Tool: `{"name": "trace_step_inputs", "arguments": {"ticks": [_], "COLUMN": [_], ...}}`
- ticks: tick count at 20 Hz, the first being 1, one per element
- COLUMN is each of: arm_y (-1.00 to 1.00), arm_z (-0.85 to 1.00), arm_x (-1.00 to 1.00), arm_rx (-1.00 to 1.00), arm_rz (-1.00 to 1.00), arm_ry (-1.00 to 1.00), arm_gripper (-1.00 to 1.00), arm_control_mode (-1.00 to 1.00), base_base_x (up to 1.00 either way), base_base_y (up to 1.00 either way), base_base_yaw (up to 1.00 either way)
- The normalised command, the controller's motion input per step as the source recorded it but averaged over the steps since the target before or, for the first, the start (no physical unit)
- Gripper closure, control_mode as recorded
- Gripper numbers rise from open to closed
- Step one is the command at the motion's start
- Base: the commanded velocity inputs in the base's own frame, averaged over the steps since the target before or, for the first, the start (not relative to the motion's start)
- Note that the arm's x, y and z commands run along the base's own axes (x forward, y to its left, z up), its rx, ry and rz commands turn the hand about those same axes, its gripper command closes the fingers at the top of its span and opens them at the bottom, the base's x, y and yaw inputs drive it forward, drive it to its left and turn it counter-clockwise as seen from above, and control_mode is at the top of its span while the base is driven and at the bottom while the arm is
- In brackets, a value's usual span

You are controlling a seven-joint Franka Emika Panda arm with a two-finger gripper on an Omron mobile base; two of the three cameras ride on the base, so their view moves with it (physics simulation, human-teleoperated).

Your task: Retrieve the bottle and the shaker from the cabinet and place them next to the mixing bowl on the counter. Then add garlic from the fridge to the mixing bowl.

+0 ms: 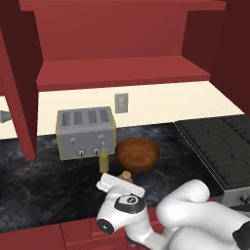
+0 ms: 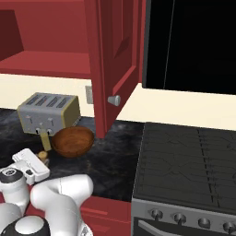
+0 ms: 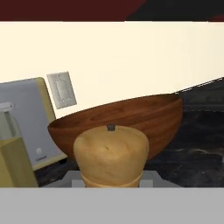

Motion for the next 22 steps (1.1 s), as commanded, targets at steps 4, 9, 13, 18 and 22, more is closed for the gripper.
{"name": "trace_step_inputs", "arguments": {"ticks": [4,9,13,18,22], "arm_y": [0.00,0.01,0.00,0.01,0.01], "arm_z": [-0.06,-0.21,-0.27,-0.30,-0.33], "arm_x": [0.30,0.21,0.19,0.12,0.09], "arm_rx": [0.00,0.00,0.00,0.00,0.00], "arm_rz": [0.00,0.00,0.00,0.00,0.00], "arm_ry": [-0.03,-0.04,-0.04,-0.04,-0.05], "arm_gripper": [1.00,1.00,1.00,1.00,1.00], "arm_control_mode": [-1.00,-1.00,-1.00,-1.00,-1.00], "base_base_x": [0.00,0.00,0.00,0.00,0.00], "base_base_y": [0.00,0.00,0.00,0.00,0.00], "base_base_yaw": [0.00,0.00,0.00,0.00,0.00]}}
